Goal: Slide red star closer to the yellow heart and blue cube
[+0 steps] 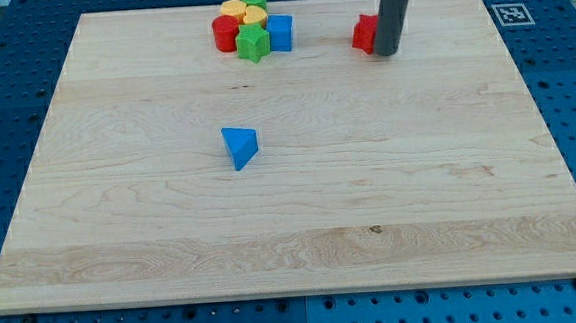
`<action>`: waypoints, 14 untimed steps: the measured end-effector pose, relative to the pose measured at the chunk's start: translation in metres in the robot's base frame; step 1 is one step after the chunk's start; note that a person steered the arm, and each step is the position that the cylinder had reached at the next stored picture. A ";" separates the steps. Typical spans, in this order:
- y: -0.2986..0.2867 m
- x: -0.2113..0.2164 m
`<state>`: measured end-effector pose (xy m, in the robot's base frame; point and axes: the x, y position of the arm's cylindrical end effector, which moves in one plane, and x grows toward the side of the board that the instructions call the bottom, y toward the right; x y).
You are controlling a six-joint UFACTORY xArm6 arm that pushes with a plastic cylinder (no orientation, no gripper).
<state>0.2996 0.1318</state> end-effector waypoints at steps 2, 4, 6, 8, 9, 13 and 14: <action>0.012 0.004; 0.043 -0.024; -0.010 -0.054; 0.035 -0.005; 0.016 -0.002; -0.031 -0.060; -0.040 -0.064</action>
<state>0.2354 0.0915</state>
